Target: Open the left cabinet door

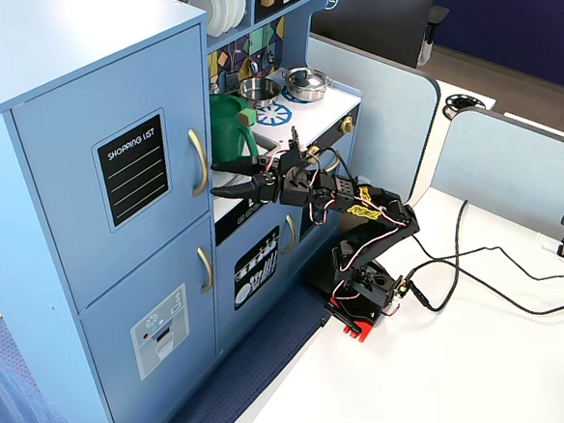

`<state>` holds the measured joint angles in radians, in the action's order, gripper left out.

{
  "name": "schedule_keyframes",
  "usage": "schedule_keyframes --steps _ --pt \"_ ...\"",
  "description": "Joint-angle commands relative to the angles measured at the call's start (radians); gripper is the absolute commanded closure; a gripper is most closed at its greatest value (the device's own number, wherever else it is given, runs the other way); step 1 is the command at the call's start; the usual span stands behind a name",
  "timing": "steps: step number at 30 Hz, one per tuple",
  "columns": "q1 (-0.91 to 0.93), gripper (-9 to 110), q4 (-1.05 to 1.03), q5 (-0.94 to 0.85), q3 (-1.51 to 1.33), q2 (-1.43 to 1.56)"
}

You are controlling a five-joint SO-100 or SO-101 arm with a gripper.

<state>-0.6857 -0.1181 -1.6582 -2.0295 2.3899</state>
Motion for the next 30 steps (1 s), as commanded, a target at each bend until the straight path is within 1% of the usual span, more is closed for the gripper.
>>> schedule_keyframes --steps 1,6,10,19,23,27,30 --pt "-0.003 76 0.049 0.006 0.083 -0.037" --pt "0.006 78 0.089 0.003 0.094 -0.087" --pt "-0.029 79 0.123 -0.023 0.104 -0.117" --pt "-0.310 86 0.129 -0.245 0.058 -0.095" --pt "-0.396 88 0.123 -0.310 0.041 -0.075" --pt "-0.413 90 0.132 -0.336 0.015 -0.028" --pt "-0.382 90 0.129 -0.325 -0.038 0.052"
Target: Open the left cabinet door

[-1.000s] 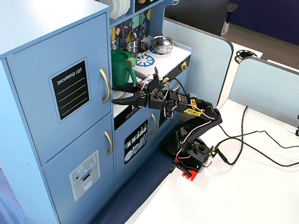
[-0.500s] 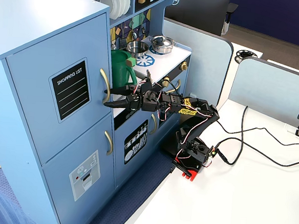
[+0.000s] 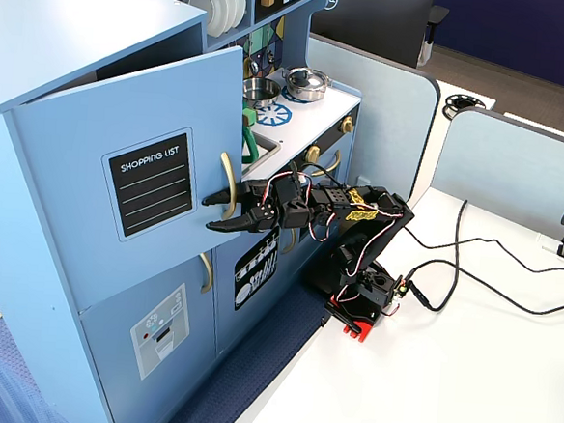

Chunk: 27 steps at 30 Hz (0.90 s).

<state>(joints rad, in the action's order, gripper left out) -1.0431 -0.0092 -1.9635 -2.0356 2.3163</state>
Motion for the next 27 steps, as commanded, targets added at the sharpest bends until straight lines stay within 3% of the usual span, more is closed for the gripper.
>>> schedule_keyframes --steps 1,16,27 --pt "-0.015 90 0.018 -0.020 -0.054 0.160" --pt "0.229 92 -0.224 0.046 -0.276 0.649" --pt "0.460 94 -0.305 0.133 -0.207 0.546"
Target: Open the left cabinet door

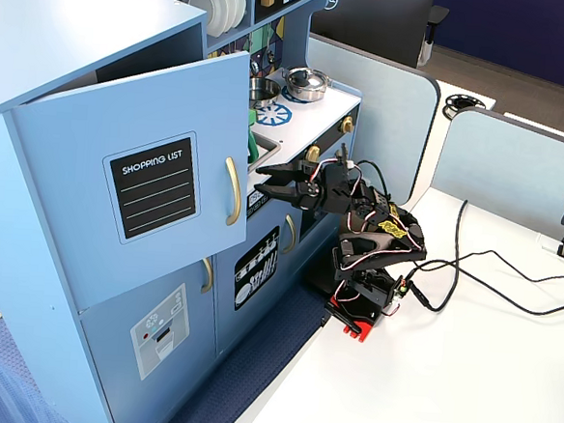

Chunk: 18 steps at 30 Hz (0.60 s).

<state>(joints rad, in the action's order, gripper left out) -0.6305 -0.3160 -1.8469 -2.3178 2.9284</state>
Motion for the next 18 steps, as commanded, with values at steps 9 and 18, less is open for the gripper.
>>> schedule_keyframes --steps 9,18 --pt "-0.146 96 0.106 -0.126 0.115 -0.227" --pt "-0.380 97 0.183 -0.241 0.130 -0.298"
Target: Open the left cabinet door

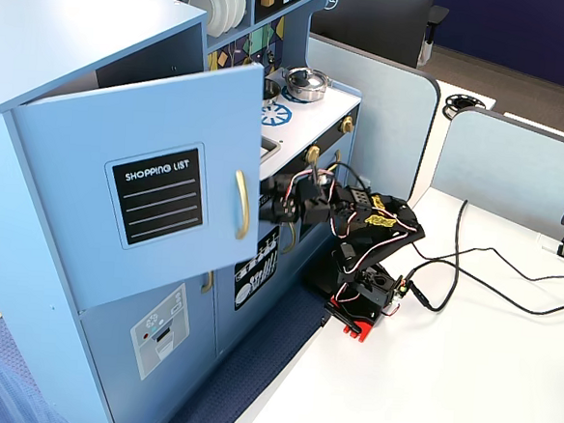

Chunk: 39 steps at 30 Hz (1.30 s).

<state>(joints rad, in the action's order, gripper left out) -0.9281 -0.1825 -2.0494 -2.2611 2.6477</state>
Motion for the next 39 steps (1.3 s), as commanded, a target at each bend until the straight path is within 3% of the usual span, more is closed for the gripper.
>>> schedule_keyframes --steps 1,5,10,15,20,25,30,39 --pt "-0.107 97 0.058 -0.044 0.075 -0.025" --pt "-0.183 98 0.095 -0.077 0.075 -0.049" --pt "-0.150 99 0.100 -0.055 0.069 -0.044" --pt "0.137 100 0.041 0.064 0.011 0.005" --pt "0.565 101 -0.321 0.258 -0.063 0.046" --pt "0.808 101 -0.512 0.348 -0.327 0.156" --pt "0.867 101 -0.747 0.479 -0.515 0.290" --pt "0.916 101 -0.974 0.673 -0.712 0.431"
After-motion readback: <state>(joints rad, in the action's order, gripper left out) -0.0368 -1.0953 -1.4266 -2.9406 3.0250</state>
